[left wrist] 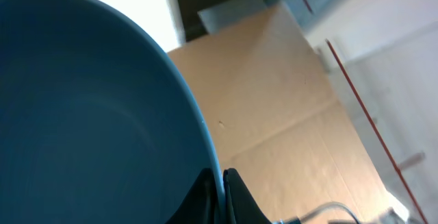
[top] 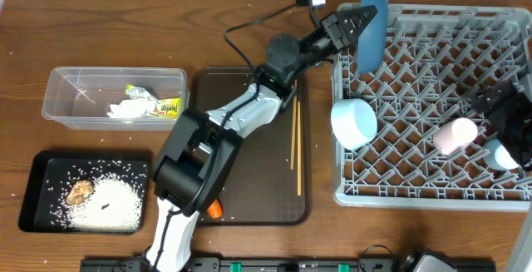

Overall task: Sort waste into correct bins and load items into the dishwasher rack
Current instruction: 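Carry blue plate to back of dish rack and stand it upright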

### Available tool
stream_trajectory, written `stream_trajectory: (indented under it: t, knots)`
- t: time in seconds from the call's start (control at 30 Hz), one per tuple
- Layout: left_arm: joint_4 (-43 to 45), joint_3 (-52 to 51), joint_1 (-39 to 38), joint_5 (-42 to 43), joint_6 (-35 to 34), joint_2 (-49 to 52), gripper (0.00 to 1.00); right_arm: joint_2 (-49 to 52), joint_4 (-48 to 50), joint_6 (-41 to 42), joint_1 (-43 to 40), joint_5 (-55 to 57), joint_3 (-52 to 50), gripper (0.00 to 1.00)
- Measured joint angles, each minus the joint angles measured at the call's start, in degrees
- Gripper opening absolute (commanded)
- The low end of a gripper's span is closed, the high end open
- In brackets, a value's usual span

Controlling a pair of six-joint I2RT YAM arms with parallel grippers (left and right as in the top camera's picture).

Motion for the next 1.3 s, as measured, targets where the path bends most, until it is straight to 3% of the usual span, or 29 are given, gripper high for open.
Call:
stream_trajectory:
  t: [1.3]
  knots:
    - [-0.48,0.66,-4.07,-7.54,-3.04,3.08,0.06,0.00,-0.37,-0.42,0.00,1.70,0.00,0.96]
